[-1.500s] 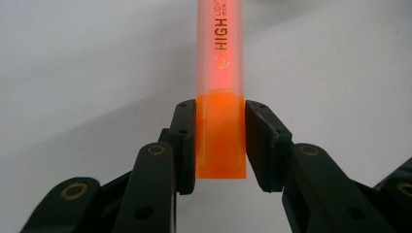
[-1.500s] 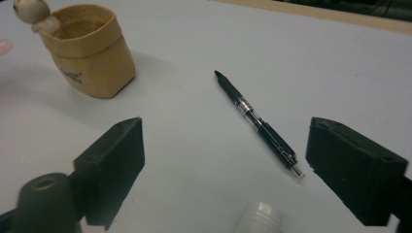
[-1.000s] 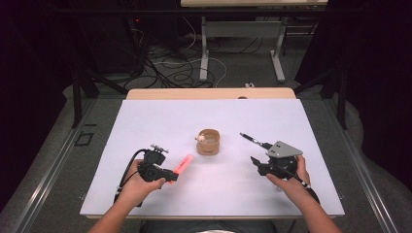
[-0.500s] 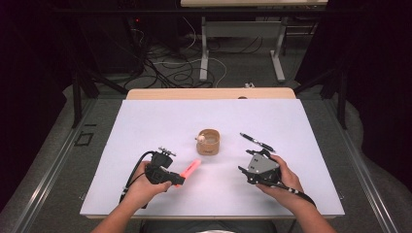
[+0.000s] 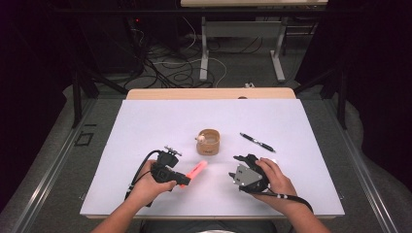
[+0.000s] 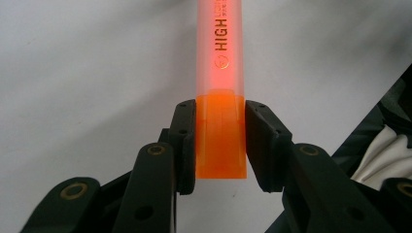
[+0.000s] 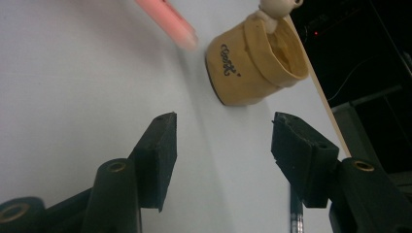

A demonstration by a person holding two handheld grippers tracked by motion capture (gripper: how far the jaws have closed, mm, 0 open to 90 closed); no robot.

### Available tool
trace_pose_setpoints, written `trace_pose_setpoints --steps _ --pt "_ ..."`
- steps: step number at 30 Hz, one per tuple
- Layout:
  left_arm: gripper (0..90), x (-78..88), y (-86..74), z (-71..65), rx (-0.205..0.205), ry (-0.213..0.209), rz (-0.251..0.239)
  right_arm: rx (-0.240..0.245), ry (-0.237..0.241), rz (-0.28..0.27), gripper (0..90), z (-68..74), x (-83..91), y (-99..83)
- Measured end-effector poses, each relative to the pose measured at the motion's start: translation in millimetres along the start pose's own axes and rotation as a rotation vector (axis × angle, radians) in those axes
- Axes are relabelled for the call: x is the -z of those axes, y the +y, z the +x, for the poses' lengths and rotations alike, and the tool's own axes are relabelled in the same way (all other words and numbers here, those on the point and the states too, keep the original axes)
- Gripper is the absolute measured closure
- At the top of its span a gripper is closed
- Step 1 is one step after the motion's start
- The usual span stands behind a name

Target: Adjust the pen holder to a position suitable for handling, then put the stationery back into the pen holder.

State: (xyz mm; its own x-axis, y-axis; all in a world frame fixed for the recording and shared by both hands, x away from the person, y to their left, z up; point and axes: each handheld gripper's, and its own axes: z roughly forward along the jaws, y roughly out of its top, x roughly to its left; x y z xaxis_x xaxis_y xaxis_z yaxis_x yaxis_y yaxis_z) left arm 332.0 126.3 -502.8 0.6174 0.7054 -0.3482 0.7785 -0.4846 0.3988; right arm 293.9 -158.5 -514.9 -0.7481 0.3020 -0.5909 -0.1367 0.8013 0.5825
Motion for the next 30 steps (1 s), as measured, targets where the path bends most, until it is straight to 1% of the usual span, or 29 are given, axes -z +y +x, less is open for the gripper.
trace_pose_setpoints --steps 2,4,5,6,7,8,9,10,11,12,13,14,16,17,18,19,20,21,22,24,26,27,29,30 --pt "66.9 -1.4 3.6 -1.8 -0.002 -0.011 -0.003 0.059 0.006 0.017 43.0 2.6 -0.9 4.8" --pt "66.9 -2.6 7.4 -2.9 -0.012 -0.015 -0.002 0.085 0.008 0.007 43.9 7.3 -3.7 10.1" --pt "66.9 -3.4 9.3 -3.5 -0.016 -0.016 -0.003 0.115 0.02 0.001 44.3 8.0 -5.2 12.0" --pt "66.9 -4.1 11.1 -4.1 -0.018 -0.02 0.001 0.12 0.022 0.005 44.5 10.4 -6.1 14.0" --pt "66.9 -5.3 12.6 -5.0 -0.018 -0.021 0.0 0.148 0.025 -0.002 44.7 11.1 -7.8 15.9" --pt "66.9 -6.2 13.8 -5.8 -0.023 -0.024 0.001 0.159 0.027 -0.003 45.4 12.5 -8.5 17.5" --pt "67.0 -7.1 15.0 -6.6 -0.029 -0.023 0.003 0.135 0.031 -0.024 46.2 16.1 -10.2 18.5" --pt "66.9 -7.8 16.0 -7.6 -0.031 -0.025 0.008 0.166 0.032 -0.03 47.1 15.9 -10.9 19.4" --pt "67.0 -8.6 16.9 -8.1 -0.036 -0.027 0.01 0.17 0.03 -0.033 48.0 17.6 -11.3 20.4" --pt "66.9 -9.0 17.7 -8.6 -0.039 -0.027 0.012 0.176 0.03 -0.05 49.0 19.1 -12.1 21.1" --pt "66.9 -9.7 18.5 -9.7 -0.036 -0.028 0.009 0.195 0.027 -0.061 49.5 20.0 -12.7 22.1" --pt "66.9 -9.7 19.4 -10.0 -0.042 -0.029 0.016 0.228 0.028 -0.066 50.5 20.3 -12.8 22.9" --pt "66.9 -10.6 20.6 -11.4 -0.042 -0.035 0.016 0.272 0.022 -0.07 52.1 22.5 -12.8 24.9" --pt "66.9 -10.5 21.0 -12.0 -0.042 -0.041 0.02 0.272 0.016 -0.075 52.6 25.0 -13.2 25.2" --pt "67.0 -10.7 21.5 -12.4 -0.048 -0.044 0.017 0.285 0.001 -0.088 52.7 26.7 -14.9 25.1" --pt "66.9 -10.9 21.6 -13.5 -0.04 -0.047 0.019 0.329 0.015 -0.075 52.7 25.2 -15.5 26.0" --pt "66.9 -11.2 22.0 -13.7 -0.046 -0.049 0.02 0.333 0.006 -0.071 52.8 26.8 -16.2 25.6" --pt "66.9 -11.7 22.2 -14.1 -0.043 -0.053 0.015 0.361 -0.001 -0.085 52.7 26.8 -17.8 26.3" --pt "66.9 -12.0 22.5 -14.2 -0.041 -0.058 0.015 0.359 -0.009 -0.081 52.7 29.0 -18.4 26.0" --pt "66.9 -12.1 23.4 -14.9 -0.041 -0.059 0.021 0.393 0.001 -0.086 52.8 29.8 -20.1 27.3" --pt "66.9 -13.0 24.3 -16.9 -0.036 -0.069 0.017 0.402 -0.003 -0.084 53.4 32.4 -21.4 27.6" --pt "66.9 -13.1 24.8 -17.8 -0.038 -0.075 0.016 0.427 0.007 -0.061 53.4 32.3 -21.1 28.3" --pt "66.9 -13.8 26.0 -21.1 -0.041 -0.081 0.019 0.437 0.006 -0.056 54.3 34.5 -22.2 28.1" --pt "66.9 -14.2 26.7 -22.4 -0.052 -0.083 0.02 0.451 0.002 -0.057 54.8 35.0 -22.8 28.0"
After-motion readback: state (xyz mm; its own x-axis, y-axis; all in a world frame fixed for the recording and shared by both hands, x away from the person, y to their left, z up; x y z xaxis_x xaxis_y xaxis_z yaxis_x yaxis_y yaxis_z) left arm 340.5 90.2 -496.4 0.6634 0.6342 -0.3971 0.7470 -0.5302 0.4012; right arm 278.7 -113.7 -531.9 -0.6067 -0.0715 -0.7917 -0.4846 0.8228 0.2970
